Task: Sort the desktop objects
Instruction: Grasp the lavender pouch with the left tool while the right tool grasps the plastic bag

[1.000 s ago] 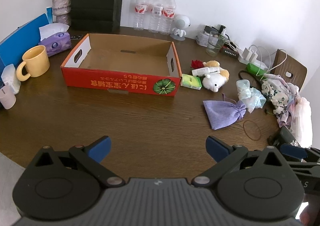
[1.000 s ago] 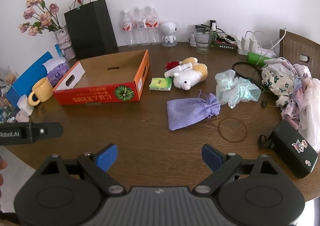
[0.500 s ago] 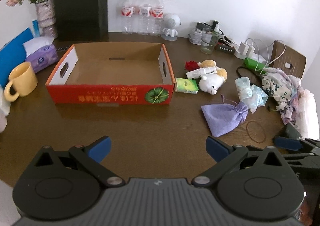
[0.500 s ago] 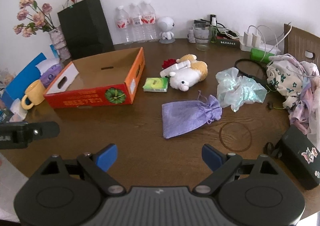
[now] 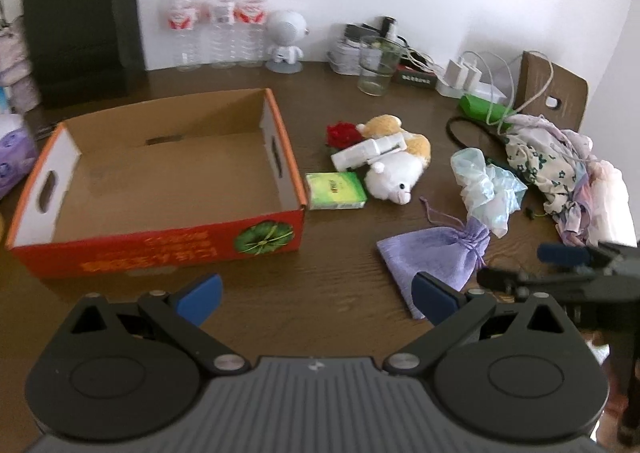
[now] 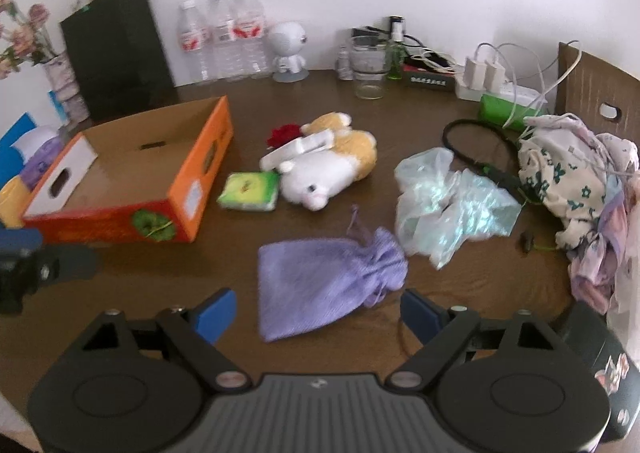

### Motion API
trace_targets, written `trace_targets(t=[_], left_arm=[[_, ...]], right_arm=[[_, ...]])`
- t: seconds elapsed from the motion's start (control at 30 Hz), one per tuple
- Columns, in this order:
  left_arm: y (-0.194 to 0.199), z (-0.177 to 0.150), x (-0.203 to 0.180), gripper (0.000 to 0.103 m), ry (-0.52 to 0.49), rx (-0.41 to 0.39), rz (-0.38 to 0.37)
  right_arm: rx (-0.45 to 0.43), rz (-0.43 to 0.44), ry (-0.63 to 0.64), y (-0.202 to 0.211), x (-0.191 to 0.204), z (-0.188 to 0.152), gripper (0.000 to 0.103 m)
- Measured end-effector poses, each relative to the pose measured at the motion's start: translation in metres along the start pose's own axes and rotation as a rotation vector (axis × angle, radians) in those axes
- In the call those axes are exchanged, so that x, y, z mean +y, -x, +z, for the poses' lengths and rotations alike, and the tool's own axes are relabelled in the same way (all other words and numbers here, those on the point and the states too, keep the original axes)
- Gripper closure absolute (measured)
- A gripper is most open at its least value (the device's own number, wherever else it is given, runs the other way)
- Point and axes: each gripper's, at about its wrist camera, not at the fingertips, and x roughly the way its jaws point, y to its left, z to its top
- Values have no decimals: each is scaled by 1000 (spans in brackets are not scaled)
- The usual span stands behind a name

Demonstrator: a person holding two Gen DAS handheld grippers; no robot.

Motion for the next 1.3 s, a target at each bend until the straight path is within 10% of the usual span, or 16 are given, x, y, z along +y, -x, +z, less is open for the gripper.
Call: trace_targets(t=[0.43,0.83,1.3], left_arm=[[-67,16,-41,0,-91,135,-130],[-130,17,-102,0,-87,250,-112],[-170,19,-131,14,-34,296,-21]], right_arm=[[28,-99,-2,-39,-51,45,16],[105,-1,126,-91,-96,71,17],[214,158,256,-143,-107,74,53]])
